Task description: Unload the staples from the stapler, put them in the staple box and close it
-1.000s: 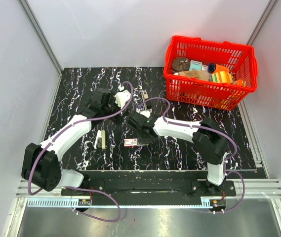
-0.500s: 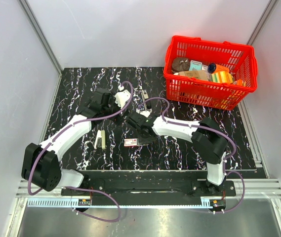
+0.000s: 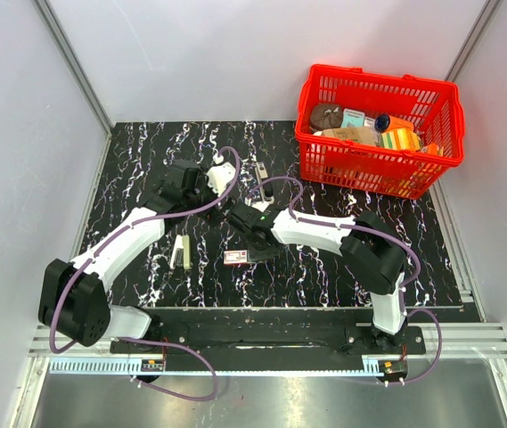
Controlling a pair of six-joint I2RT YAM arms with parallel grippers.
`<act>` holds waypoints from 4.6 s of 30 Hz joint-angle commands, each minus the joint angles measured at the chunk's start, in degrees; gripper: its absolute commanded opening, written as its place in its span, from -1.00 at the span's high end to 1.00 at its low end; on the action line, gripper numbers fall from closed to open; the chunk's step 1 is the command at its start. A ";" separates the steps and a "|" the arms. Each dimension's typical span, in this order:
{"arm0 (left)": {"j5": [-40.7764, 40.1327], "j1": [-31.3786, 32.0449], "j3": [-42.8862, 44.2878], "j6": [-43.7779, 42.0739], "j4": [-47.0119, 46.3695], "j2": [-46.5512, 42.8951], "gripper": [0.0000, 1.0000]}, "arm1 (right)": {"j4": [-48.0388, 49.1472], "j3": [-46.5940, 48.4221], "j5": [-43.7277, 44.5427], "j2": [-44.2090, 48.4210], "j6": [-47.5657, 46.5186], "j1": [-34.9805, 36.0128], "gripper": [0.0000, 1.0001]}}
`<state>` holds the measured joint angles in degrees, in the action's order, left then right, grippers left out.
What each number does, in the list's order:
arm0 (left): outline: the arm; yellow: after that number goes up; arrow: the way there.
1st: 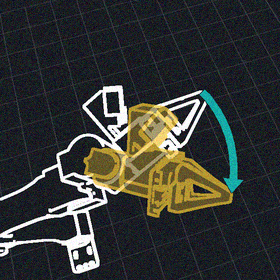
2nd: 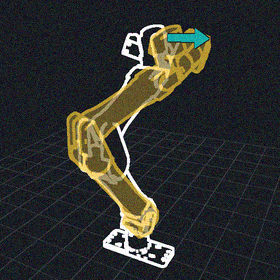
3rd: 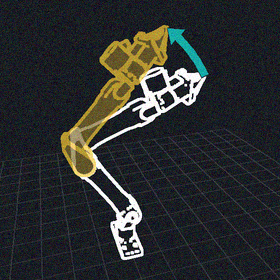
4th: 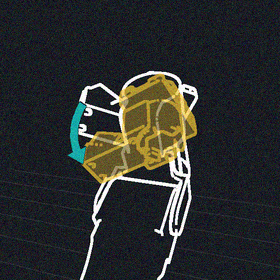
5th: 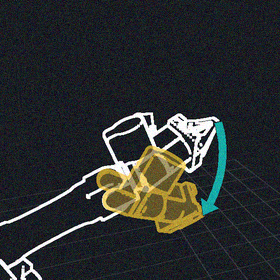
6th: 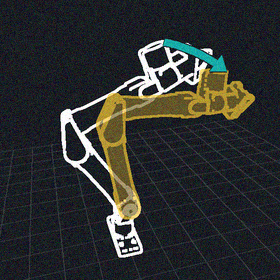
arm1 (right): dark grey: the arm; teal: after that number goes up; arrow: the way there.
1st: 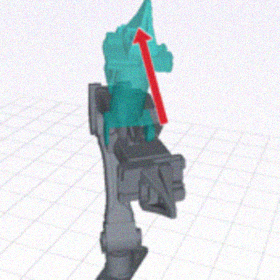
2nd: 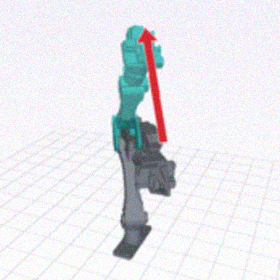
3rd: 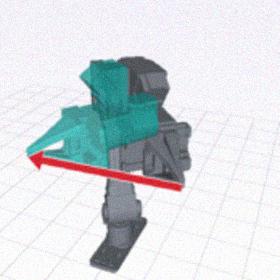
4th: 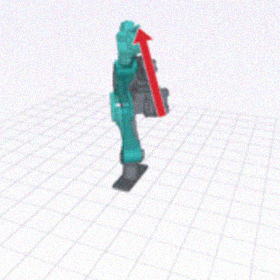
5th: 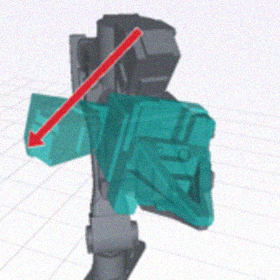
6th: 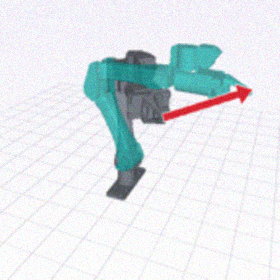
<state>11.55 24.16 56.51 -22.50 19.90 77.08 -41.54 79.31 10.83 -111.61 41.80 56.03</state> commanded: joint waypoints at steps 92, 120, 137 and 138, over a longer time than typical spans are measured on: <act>-8.30 12.05 -13.36 -17.93 -3.99 8.26 -0.85 | 60.96 -39.67 -44.41 7.99 13.83 -24.04 0.72; -8.21 12.58 -12.57 -17.75 -4.34 9.14 -0.85 | 52.88 -29.21 -41.77 2.54 9.53 -17.01 0.77; -8.39 12.84 -12.21 -17.66 -4.34 9.06 -0.85 | 62.37 -30.35 -46.86 0.87 12.51 -16.66 0.50; -8.30 12.84 -12.13 -17.58 -4.43 9.23 -0.85 | 63.15 -30.53 -47.04 0.78 12.86 -16.66 0.49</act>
<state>2.94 36.38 43.16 -40.49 16.38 84.99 16.97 48.53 -33.76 -109.60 53.41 38.63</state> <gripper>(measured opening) 0.923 0.242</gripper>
